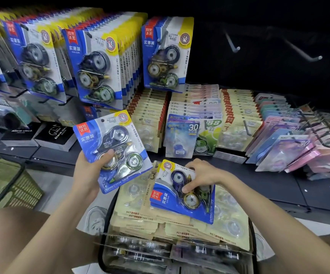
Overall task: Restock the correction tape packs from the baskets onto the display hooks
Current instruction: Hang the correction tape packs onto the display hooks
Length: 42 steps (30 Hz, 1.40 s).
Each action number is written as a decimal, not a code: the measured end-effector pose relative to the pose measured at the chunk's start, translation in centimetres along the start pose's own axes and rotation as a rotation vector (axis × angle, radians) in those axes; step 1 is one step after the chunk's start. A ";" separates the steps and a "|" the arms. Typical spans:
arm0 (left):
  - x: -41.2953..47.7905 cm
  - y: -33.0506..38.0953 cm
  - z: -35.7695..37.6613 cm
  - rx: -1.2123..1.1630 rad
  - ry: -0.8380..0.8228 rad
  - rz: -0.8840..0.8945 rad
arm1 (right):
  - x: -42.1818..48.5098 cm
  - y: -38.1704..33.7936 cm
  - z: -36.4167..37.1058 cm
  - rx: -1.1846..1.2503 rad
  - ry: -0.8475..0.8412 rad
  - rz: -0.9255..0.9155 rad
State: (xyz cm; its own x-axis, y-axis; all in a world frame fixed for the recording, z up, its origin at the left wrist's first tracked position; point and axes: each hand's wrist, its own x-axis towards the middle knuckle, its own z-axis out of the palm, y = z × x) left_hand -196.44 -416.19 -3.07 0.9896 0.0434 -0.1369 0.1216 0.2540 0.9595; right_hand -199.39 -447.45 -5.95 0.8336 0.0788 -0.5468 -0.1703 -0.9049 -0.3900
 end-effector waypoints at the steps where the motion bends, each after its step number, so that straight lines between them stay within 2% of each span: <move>1: 0.0 -0.2 0.0 -0.001 0.007 -0.007 | 0.0 0.1 -0.1 0.000 -0.007 0.003; 4: -0.1 -0.7 0.1 0.001 0.032 -0.035 | 0.1 0.6 0.0 0.035 -0.013 0.010; 8: -0.2 -1.3 0.2 0.021 0.017 -0.052 | -0.6 0.9 0.5 0.267 0.101 -0.020; 12: -0.4 -1.5 0.6 0.034 0.010 -0.047 | -1.7 2.1 0.9 0.391 0.153 0.022; 20: -1.0 -2.5 1.1 0.093 -0.034 -0.030 | -5.0 4.2 2.8 0.918 0.348 0.058; 25: -1.5 -3.4 2.2 0.212 -0.023 0.009 | -6.1 4.5 2.5 1.248 0.504 -0.025; 31: -2.3 -4.6 4.2 0.289 -0.126 -0.002 | -5.6 2.8 2.0 1.386 0.522 -0.028; 36: -3.0 -4.1 5.9 0.183 -0.222 -0.074 | -4.3 0.7 2.3 1.543 0.484 -0.003; 39: -2.9 -3.3 6.5 0.180 -0.247 -0.068 | -3.8 -0.9 2.4 1.489 0.488 -0.018; 42: -2.7 -2.7 6.7 0.205 -0.196 -0.011 | -3.5 -1.5 2.1 1.454 0.493 -0.024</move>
State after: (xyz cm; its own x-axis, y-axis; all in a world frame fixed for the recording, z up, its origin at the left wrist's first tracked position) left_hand -198.95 -423.42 -3.61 0.9816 -0.1507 -0.1169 0.1259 0.0516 0.9907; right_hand -203.18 -445.47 -4.99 0.8794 -0.3207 -0.3519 -0.2597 0.2964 -0.9191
